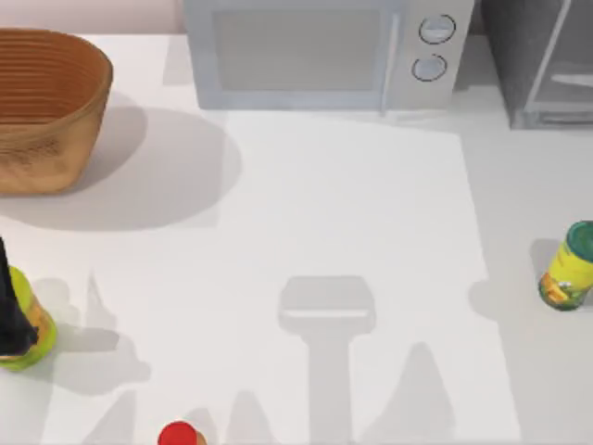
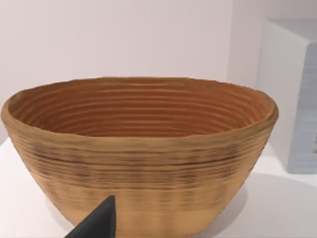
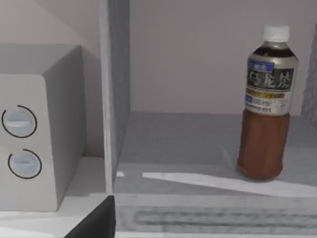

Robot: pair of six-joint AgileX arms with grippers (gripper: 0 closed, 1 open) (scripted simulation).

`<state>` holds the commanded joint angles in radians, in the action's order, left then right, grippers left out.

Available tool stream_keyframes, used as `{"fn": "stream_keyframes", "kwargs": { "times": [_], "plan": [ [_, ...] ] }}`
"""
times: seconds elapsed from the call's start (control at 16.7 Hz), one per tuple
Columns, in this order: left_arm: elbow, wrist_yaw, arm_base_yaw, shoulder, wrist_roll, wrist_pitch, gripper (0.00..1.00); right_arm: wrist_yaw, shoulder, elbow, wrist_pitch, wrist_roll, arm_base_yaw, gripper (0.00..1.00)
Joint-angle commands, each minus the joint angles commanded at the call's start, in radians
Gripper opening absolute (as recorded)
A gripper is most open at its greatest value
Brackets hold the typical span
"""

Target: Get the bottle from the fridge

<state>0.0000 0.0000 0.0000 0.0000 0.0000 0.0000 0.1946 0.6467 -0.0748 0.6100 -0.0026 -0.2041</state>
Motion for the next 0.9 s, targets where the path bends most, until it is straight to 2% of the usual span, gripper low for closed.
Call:
{"fn": "stream_keyframes", "kwargs": {
  "times": [0.48,0.72,0.9],
  "plan": [
    [0.000,0.000,0.000,0.000,0.000,0.000,1.00,0.204,0.770,-0.055,0.637,0.016,-0.212,1.00],
    [0.000,0.000,0.000,0.000,0.000,0.000,1.00,0.279,1.017,-0.087,0.877,0.020,-0.289,1.00],
    [0.000,0.000,0.000,0.000,0.000,0.000,1.00,0.312,1.123,-0.105,0.985,0.021,-0.322,1.00]
  ]
}}
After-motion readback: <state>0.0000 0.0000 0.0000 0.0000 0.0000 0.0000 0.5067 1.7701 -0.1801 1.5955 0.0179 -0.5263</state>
